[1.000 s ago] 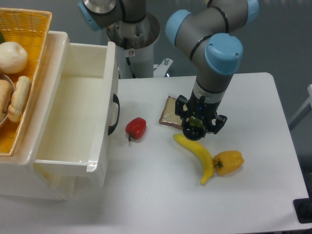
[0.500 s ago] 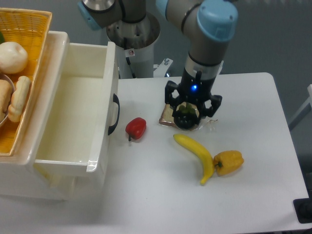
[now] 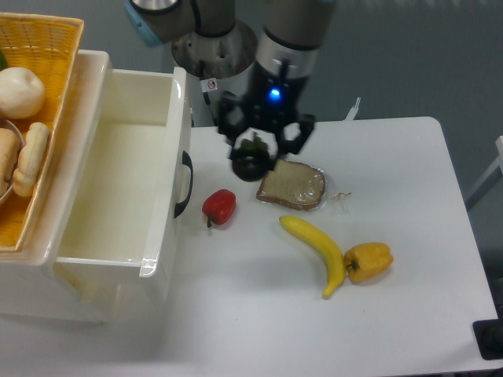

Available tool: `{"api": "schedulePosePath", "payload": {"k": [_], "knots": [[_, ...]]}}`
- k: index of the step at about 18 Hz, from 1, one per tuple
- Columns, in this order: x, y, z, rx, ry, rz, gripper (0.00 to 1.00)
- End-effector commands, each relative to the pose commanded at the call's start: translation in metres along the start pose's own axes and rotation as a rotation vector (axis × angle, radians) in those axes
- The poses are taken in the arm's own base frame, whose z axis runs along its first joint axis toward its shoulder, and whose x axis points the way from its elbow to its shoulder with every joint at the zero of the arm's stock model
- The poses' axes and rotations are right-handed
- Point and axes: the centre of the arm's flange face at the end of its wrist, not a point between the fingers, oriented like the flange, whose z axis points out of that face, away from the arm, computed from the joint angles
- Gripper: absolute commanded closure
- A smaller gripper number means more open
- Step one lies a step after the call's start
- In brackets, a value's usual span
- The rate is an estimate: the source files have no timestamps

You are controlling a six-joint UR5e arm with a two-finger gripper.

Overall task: Place the mangosteen in the upper white drawer
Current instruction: 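Lift the mangosteen and carry it over the open white drawer, then open the gripper to drop the mangosteen into the drawer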

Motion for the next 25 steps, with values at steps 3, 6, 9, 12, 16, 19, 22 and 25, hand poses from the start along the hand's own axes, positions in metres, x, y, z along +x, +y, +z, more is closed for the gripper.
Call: {"api": "schedulePosePath", "payload": {"k": [3,6,9,12,16,19,22,25], "knots": [[0.037,-0.007,0.006,-0.008,0.018,0.022,0.54],[0.051,-0.008,0.010,-0.015,0.027,0.043,0.52],[0.070,-0.010,0.020,-0.030,0.044,0.074,0.49],[0.075,-0.010,0.027,-0.042,0.052,0.084,0.35],[0.077,-0.010,0.030,-0.046,0.055,0.090,0.15],[0.077,-0.011,0.031,-0.047,0.056,0.096,0.01],[0.078,-0.011,0.030,-0.045,0.055,0.097,0.00],[0.077,-0.011,0.028,-0.041,0.047,0.098,0.00]]}}
